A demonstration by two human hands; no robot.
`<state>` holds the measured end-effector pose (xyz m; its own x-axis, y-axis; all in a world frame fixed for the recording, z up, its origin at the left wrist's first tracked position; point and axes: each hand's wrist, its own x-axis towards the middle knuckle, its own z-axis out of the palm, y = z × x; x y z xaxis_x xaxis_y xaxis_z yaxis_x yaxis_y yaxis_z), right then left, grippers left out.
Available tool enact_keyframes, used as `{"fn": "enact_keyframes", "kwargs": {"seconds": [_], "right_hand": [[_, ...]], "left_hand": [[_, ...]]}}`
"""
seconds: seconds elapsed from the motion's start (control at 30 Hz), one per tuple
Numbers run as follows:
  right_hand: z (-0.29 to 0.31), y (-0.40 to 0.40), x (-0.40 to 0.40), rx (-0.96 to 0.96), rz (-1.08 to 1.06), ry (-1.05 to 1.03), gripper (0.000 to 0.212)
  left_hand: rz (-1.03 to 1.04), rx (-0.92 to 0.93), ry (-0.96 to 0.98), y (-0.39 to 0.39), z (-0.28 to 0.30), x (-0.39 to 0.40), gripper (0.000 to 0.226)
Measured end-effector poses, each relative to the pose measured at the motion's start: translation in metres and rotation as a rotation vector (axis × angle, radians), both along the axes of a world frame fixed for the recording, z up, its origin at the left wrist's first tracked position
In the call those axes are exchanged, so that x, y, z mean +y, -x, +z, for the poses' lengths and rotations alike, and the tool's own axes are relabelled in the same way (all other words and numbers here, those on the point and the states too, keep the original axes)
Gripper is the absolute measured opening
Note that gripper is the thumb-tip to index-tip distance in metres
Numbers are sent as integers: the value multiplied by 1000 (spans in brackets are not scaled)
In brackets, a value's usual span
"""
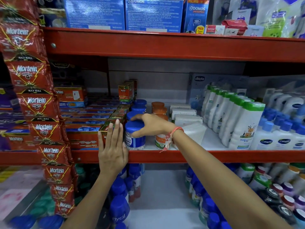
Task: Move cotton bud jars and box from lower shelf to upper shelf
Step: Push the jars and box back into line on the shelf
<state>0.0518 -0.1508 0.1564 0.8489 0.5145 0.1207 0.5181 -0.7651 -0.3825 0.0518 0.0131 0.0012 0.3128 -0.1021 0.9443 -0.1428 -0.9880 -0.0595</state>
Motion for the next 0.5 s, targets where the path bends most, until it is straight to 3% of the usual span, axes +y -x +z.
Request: {"fn": "enact_keyframes", "kwargs": {"seconds": [0.23,0.5], "right_hand": [[-19,-8,11,-270,-101,-64,72],[-11,-3,2,-29,9,-214,72]], "left_hand": [[-8,-16,-3,1,2,0,57],[-20,-26,-4,1,1,1,58]]}}
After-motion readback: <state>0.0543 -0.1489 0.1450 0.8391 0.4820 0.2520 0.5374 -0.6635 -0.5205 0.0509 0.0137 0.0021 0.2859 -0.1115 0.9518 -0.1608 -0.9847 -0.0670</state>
